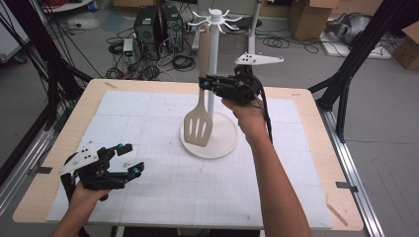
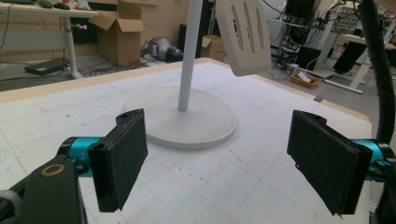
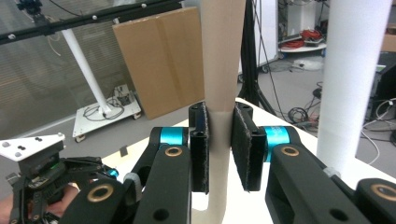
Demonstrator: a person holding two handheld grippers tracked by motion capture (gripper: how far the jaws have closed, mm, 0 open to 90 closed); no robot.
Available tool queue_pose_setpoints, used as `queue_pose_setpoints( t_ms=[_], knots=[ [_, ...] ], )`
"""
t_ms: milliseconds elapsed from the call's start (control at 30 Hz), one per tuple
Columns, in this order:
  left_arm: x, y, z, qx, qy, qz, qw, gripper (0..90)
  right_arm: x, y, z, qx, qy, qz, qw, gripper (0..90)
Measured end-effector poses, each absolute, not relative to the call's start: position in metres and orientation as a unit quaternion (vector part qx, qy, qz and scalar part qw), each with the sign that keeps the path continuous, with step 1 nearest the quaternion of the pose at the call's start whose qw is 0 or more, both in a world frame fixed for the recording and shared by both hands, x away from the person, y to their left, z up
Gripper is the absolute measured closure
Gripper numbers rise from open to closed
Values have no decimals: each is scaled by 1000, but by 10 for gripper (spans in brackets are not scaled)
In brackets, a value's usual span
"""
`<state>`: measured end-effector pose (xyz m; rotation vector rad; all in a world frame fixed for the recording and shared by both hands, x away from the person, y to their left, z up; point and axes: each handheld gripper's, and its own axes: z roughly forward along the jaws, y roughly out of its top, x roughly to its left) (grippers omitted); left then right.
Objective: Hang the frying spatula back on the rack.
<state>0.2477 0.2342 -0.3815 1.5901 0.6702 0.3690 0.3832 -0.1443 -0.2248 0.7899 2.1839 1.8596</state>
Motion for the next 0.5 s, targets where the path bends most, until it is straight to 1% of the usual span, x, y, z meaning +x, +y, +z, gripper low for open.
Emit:
queue_pose_setpoints(
  t_ms=[233, 333, 367, 433, 467, 500],
  knots=[
    [248, 235, -382, 697, 293, 162, 634, 204, 383, -149, -229, 273, 727, 625, 84, 772],
    [248, 236, -382, 695, 295, 164, 635, 204, 381, -151, -231, 279, 721, 627, 89, 750],
    [248, 236, -382, 695, 297, 164, 634, 204, 380, -153, -232, 282, 719, 629, 91, 721],
    [248, 237, -382, 694, 298, 166, 635, 204, 377, -157, -235, 288, 713, 632, 97, 624],
    [248, 238, -382, 693, 298, 166, 635, 204, 371, -162, -238, 296, 713, 626, 112, 583],
    [248, 238, -382, 692, 300, 166, 635, 204, 368, -164, -240, 292, 712, 627, 119, 573]
  ],
)
